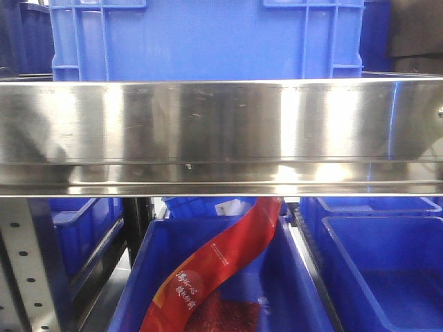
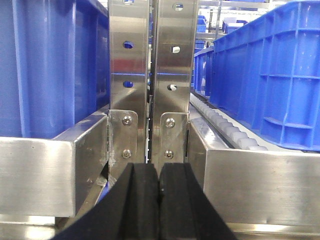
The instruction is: Grab PVC pipe and place in blue bin
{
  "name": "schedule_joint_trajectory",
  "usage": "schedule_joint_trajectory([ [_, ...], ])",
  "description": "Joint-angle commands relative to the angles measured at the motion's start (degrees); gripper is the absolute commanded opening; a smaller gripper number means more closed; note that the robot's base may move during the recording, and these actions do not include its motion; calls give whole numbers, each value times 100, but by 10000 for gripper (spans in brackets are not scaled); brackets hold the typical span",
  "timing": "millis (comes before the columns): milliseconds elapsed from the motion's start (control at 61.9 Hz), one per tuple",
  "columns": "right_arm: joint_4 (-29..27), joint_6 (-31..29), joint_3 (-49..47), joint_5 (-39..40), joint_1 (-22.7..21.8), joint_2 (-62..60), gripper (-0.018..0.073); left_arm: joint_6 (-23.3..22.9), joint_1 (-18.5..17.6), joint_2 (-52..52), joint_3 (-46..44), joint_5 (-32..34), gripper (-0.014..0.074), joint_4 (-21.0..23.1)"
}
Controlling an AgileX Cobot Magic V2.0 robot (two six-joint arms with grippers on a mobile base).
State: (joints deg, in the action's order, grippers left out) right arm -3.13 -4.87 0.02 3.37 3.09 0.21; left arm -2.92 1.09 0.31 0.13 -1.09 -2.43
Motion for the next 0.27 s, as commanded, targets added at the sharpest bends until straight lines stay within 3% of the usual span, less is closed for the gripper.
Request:
schedule_joint_trajectory([
  [0,37,-27,-2,88,-14,-21,-167,33,17,-31,-13,109,-111,24],
  [259,37,-27,-2,88,-14,-21,-167,33,17,-31,-13,109,-111,24],
])
